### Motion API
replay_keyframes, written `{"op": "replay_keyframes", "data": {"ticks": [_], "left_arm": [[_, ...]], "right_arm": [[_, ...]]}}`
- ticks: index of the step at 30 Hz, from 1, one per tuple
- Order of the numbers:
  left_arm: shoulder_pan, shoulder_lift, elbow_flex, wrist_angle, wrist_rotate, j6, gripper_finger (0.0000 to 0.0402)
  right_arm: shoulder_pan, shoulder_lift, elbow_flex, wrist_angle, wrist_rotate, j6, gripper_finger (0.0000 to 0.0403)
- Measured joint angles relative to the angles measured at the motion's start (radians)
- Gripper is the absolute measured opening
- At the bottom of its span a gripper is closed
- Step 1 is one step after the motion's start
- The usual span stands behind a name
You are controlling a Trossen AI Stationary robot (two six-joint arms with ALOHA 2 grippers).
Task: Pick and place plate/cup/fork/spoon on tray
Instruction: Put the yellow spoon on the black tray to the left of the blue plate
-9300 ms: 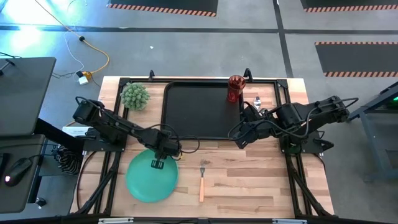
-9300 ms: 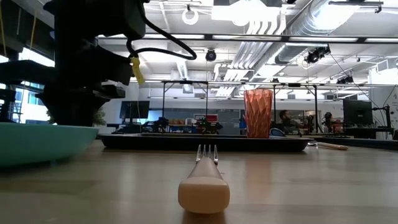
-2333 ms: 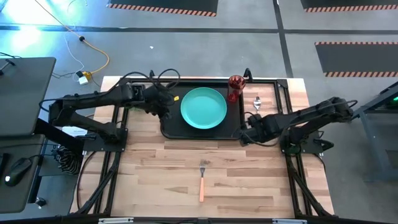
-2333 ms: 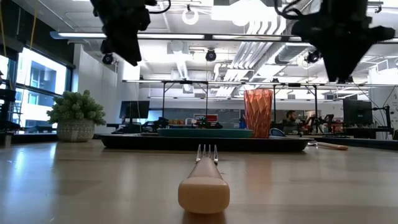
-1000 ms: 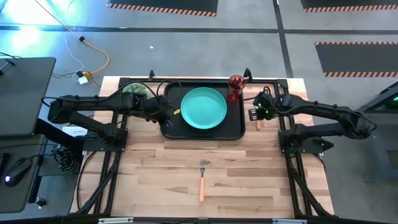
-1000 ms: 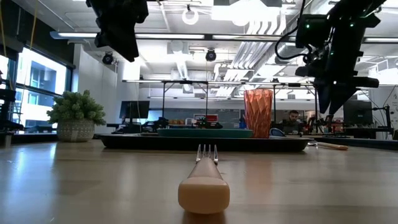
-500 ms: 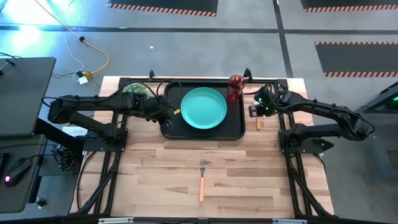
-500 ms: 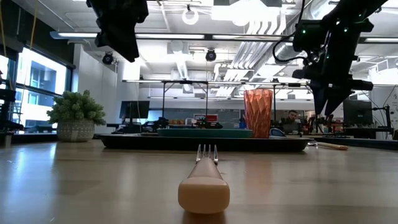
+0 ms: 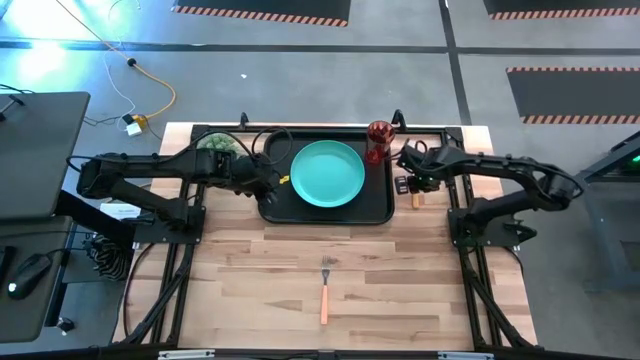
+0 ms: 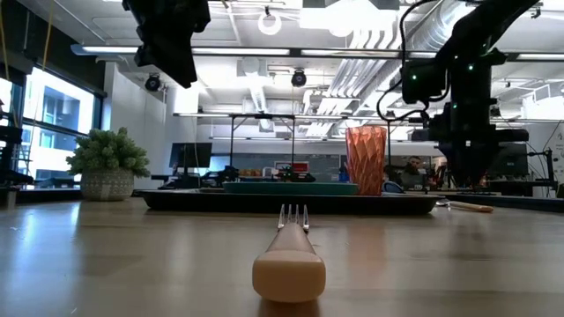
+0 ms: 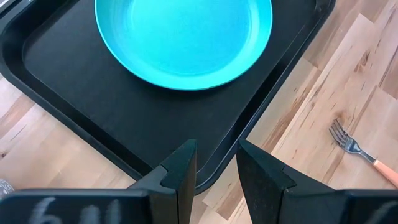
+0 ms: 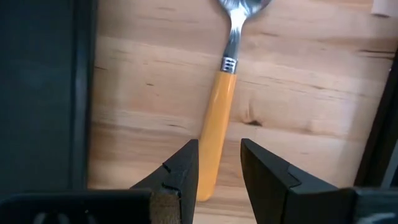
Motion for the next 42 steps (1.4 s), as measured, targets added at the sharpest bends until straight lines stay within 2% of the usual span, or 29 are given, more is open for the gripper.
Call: {"op": "replay_keyframes", "data": {"ticks": [9, 17, 25, 32, 42], "left_arm": [[0.0, 0.0, 0.0, 0.0, 0.0, 0.002, 0.0106], [0.0, 0.0, 0.0, 0.0, 0.0, 0.001, 0.0106], [0.0, 0.0, 0.0, 0.0, 0.0, 0.001, 0.0106], [0.0, 0.0, 0.0, 0.0, 0.0, 0.001, 0.0106], [0.001, 0.0, 0.0, 0.0, -0.003, -0.001, 0.0106]], "right_arm": [[0.0, 0.061, 0.0, 0.039, -0.015, -0.014, 0.0111], [0.0, 0.061, 0.0, 0.049, -0.102, -0.059, 0.0111], [-0.001, 0.061, -0.008, 0.045, -0.069, -0.044, 0.0111], [-0.001, 0.06, -0.11, 0.091, -0.069, 0.04, 0.0111], [-0.003, 0.059, -0.092, 0.133, -0.046, 0.0, 0.011]]}}
